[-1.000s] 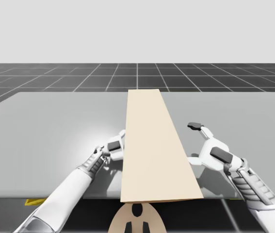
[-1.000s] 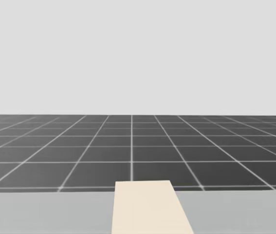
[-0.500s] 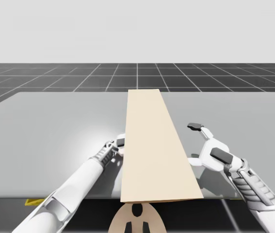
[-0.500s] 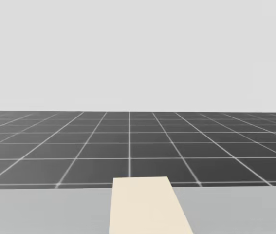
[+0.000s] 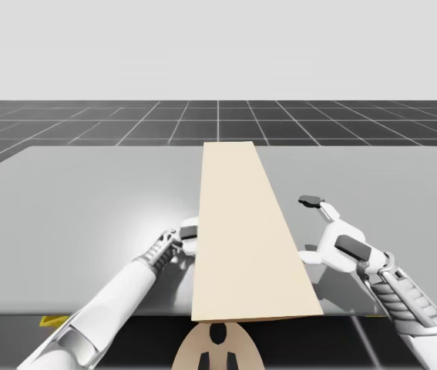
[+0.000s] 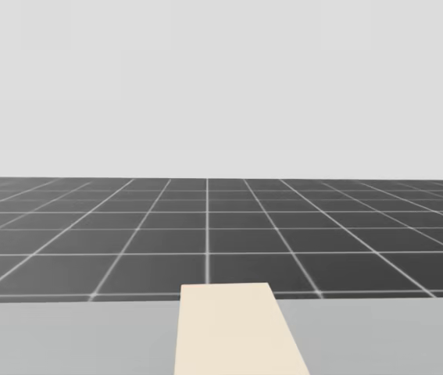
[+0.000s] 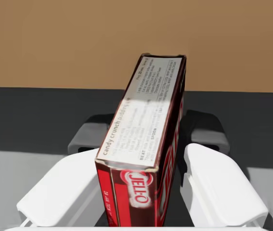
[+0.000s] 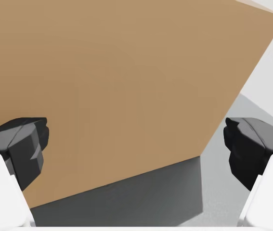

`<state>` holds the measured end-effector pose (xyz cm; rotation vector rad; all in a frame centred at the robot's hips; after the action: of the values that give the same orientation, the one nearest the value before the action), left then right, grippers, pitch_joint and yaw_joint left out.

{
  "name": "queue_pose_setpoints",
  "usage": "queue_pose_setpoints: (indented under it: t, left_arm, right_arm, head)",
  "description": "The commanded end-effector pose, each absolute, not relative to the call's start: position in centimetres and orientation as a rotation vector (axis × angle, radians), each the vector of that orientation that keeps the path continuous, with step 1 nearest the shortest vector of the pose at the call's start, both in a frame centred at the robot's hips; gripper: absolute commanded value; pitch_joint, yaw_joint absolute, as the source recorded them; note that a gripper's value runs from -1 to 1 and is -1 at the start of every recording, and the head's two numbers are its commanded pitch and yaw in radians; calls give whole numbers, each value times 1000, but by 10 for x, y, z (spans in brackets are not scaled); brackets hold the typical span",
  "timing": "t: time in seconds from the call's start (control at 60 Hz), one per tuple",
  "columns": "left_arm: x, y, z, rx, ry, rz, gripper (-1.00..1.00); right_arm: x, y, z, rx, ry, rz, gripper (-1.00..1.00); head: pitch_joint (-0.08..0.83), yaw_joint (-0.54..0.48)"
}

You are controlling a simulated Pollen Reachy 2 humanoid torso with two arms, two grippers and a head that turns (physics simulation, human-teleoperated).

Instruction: Retrieve the object from inside the box.

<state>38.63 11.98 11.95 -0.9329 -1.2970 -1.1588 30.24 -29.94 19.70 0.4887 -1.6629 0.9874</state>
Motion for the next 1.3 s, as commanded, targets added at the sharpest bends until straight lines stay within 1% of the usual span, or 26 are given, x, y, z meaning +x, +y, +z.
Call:
queue_pose_setpoints:
  t: [0.017,0.033,0.05,0.283,0.55,0.617,0.65,0.667,0.783,0.817,0.9,0.917,1.017,1.033,1.067,1.15,1.3]
  left_arm:
    - [384,165,131,-907,-1318,-1125,1000]
    - [384,165,131,-907,-1318,-1125,1000]
    - [380,178,134,-885,-1332,-1118,1000]
    - [359,237,156,-789,-1407,-1080,1000]
    - [341,296,164,-683,-1456,-1012,1000]
    - [335,315,168,-647,-1474,-977,1000]
    - [335,317,168,-643,-1475,-972,1000]
    - [333,328,171,-626,-1486,-945,1000]
    - [329,355,180,-572,-1516,-879,1000]
    - [330,358,183,-555,-1525,-867,1000]
    - [332,370,199,-510,-1553,-822,1000]
    - [334,373,207,-489,-1563,-815,1000]
    - [343,380,228,-445,-1585,-798,1000]
    - [346,382,237,-430,-1590,-793,1000]
    - [349,383,244,-429,-1594,-792,1000]
    - [360,386,272,-402,-1615,-784,1000]
    - [376,382,306,-362,-1635,-795,1000]
  right_arm:
    - [302,-301,197,489,-1663,988,-1000]
    - [302,-301,197,489,-1663,988,-1000]
    - [302,-301,197,489,-1663,987,-1000]
    - [299,-306,196,492,-1663,990,-1000]
    - [295,-318,194,492,-1662,978,-1000]
    - [295,-321,194,490,-1663,972,-1000]
    - [295,-321,194,490,-1663,972,-1000]
    - [295,-322,194,489,-1663,970,-1000]
    - [295,-323,195,489,-1665,967,-1000]
    - [295,-323,195,488,-1665,967,-1000]
    - [295,-324,195,488,-1666,963,-1000]
    - [295,-324,195,487,-1666,963,-1000]
    - [295,-324,195,486,-1667,961,-1000]
    - [295,-324,195,486,-1666,961,-1000]
    - [295,-324,195,487,-1667,961,-1000]
    - [295,-325,195,485,-1668,962,-1000]
    - [295,-325,195,484,-1676,962,-1000]
  head:
    - [1,-36]
    - [1,-36]
    - [1,-33]
    - [-7,-27]
    - [-13,-26]
    - [-14,-27]
    - [-14,-27]
    - [-14,-26]
    - [-18,-23]
    - [-18,-23]
    - [-20,-24]
    - [-20,-23]
    - [-23,-22]
    - [-23,-22]
    - [-23,-22]
    - [-22,-22]
    - [-25,-25]
